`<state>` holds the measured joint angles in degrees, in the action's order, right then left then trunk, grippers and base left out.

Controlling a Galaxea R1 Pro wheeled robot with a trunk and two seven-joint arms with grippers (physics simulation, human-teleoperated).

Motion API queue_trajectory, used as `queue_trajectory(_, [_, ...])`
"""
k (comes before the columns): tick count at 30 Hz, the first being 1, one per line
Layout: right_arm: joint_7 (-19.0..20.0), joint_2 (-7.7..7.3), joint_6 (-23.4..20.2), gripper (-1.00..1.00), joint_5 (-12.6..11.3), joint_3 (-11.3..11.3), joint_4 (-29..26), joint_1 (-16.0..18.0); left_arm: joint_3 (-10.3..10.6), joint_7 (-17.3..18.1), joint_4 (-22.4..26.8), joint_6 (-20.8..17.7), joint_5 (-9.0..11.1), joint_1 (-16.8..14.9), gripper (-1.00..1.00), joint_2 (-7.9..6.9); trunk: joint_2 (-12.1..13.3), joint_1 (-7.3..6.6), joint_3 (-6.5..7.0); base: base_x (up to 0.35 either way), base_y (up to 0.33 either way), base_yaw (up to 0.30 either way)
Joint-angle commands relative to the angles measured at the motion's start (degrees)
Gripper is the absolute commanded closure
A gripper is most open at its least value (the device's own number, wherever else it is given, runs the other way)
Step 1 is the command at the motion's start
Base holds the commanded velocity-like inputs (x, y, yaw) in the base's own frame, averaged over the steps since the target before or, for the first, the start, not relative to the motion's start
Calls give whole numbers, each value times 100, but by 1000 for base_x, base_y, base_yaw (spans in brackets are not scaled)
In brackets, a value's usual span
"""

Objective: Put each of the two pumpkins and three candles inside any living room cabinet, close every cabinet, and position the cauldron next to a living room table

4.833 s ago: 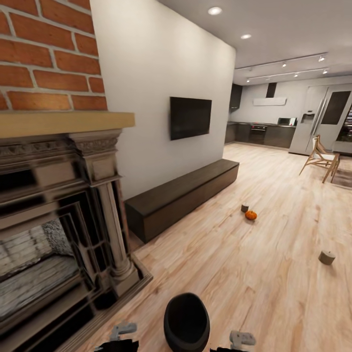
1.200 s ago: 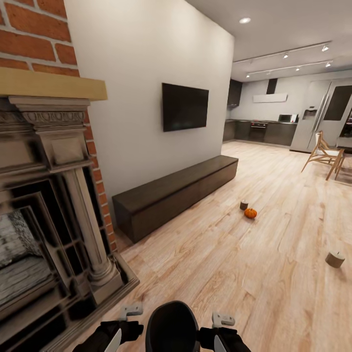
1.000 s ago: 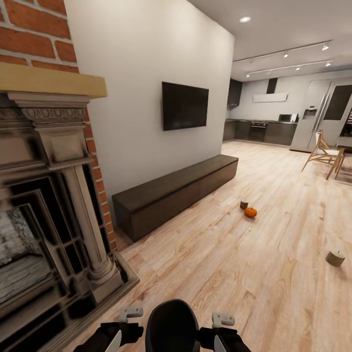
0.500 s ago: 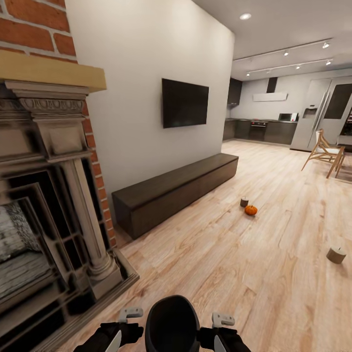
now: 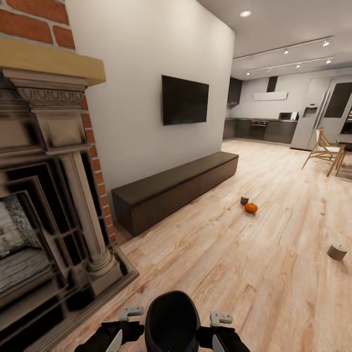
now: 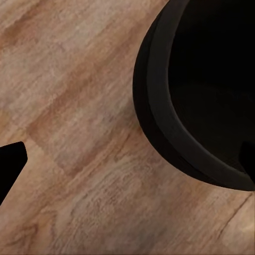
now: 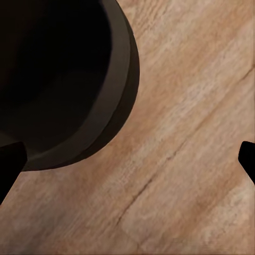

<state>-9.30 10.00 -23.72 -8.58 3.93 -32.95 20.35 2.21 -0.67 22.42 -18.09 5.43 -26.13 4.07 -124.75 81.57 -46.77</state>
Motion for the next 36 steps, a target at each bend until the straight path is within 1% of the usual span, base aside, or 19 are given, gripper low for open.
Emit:
queue_trajectory(1, [-50, 0, -37, -100, -59, 51, -13, 25, 23, -1, 25, -45, 55, -5, -100, 6, -44, 22, -24, 0, 0, 0])
queue_trajectory(2, [-47, 0, -77, -100, -63, 100, -18, 104, 27, 8, 52, -102, 55, -19, -100, 40, -84, 44, -42, 0, 0, 0])
queue_trajectory(3, [-47, 0, -151, -100, -70, 134, -22, 215, 33, 12, 88, -258, 55, -76, -100, 93, -124, 66, -60, 0, 0, 0])
queue_trajectory(5, [-46, 0, -271, -100, -77, 156, -24, 341, 37, 11, 122, -496, 57, -214, -100, 128, -205, 109, -96, 0, 0, 0])
queue_trajectory(6, [-46, 0, -427, -100, -82, 171, -28, 480, 36, 4, 143, -745, 64, -401, -100, 147, -245, 131, -114, 0, 0, 0])
queue_trajectory(8, [-46, 0, -586, -100, -87, 180, -31, 629, 33, -2, 143, -946, 72, -589, -100, 160, -325, 175, -150, 0, 0, 0])
queue_trajectory(9, [-49, 0, -711, -100, -92, 185, -36, 767, 30, -5, 133, -1082, 82, -760, -100, 168, -365, 197, -168, 0, 0, 0])
queue_trajectory(11, [-51, 0, -809, -100, -95, 189, -39, 887, 29, -8, 123, -1172, 89, -903, -100, 178, -445, 241, -204, 0, 0, 0])
queue_trajectory(12, [-53, 0, -933, -100, -97, 192, -41, 993, 27, -11, 116, -1242, 96, -1032, -100, 186, -485, 263, -222, 0, 0, 0])
queue_trajectory(13, [-53, 0, -1001, -100, -99, 192, -40, 1034, 27, -15, 114, -1284, 98, -1087, -100, 188, -525, 285, -240, 0, 0, 0])
queue_trajectory(14, [-54, 0, -1126, -100, -99, 194, -42, 1094, 26, -26, 111, -1396, 103, -1180, -100, 192, -566, 307, -258, 0, 0, 0])
queue_trajectory(16, [-57, 0, -1239, -100, -101, 195, -43, 1145, 26, -36, 116, -1568, 117, -1284, -100, 196, -646, 351, -294, 0, 0, 0])
queue_trajectory(19, [-61, 0, -1313, -100, -106, 195, -26, 1177, 26, -56, 116, -1706, 127, -1360, -100, 201, -766, 417, -348, 0, 0, 0])
queue_trajectory(22, [-57, 0, -1340, -100, -107, 200, -2, 1190, 13, -126, 110, -1758, 128, -1390, -100, 189, -886, 483, -401, 0, 0, 0])
queue_trajectory(27, [-55, 0, -1352, -100, -108, 204, 13, 1197, -14, -242, 87, -1767, 126, -1398, -100, 164, -1087, 593, -491, 0, 0, 0])
queue_trajectory(36, [-47, 0, -1355, -100, -109, 218, 16, 1199, 0, -283, 79, -1752, 97, -1393, -100, 154, -1448, 790, -653, 0, 0, 0])
